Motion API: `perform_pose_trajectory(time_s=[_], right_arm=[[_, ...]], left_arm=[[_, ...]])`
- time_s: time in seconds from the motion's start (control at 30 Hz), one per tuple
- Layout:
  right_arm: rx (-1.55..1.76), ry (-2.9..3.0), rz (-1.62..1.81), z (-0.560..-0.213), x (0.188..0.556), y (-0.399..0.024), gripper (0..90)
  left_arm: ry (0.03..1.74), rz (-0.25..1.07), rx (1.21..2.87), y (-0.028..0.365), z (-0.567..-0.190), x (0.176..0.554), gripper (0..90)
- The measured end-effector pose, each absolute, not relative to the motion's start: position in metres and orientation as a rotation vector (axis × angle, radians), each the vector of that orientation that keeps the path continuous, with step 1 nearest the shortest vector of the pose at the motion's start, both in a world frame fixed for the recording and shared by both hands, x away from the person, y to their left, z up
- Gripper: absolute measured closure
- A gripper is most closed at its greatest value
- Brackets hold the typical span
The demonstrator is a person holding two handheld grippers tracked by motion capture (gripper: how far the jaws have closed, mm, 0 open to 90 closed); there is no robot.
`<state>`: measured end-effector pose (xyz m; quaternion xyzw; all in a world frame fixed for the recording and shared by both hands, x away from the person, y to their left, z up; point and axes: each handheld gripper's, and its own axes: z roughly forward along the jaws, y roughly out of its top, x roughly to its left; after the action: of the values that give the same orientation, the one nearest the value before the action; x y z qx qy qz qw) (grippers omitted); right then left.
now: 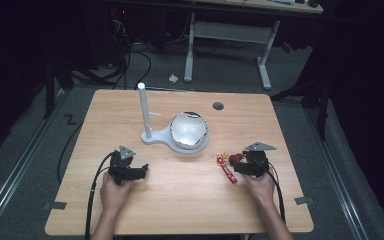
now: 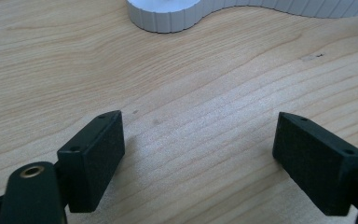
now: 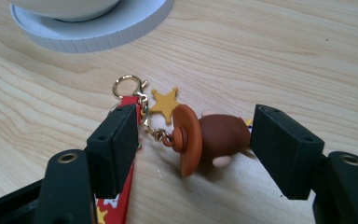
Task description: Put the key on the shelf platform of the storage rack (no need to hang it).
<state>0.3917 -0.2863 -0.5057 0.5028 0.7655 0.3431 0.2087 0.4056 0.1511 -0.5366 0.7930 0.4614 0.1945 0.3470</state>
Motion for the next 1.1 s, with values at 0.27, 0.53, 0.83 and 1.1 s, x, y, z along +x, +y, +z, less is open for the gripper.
perform_pose_trajectory(time_s=[0.27, 0.53, 0.83, 1.1], right_arm=[[1.439, 2.132, 0.915, -0.508, 0.405, -0.284, 30.8], [1.484, 2.116, 0.869, -0.513, 0.412, -0.281, 30.9], [1.589, 2.101, 0.835, -0.517, 0.413, -0.289, 27.3], [1.603, 2.081, 0.838, -0.521, 0.414, -0.286, 33.1]], left_arm=[[1.197, 0.505, 2.057, 0.151, -0.537, 0.406, 17.0], [1.197, 0.505, 2.057, 0.151, -0.537, 0.406, 17.0], [1.197, 0.504, 2.057, 0.151, -0.537, 0.406, 17.0], [1.197, 0.505, 2.057, 0.151, -0.537, 0.406, 17.0]])
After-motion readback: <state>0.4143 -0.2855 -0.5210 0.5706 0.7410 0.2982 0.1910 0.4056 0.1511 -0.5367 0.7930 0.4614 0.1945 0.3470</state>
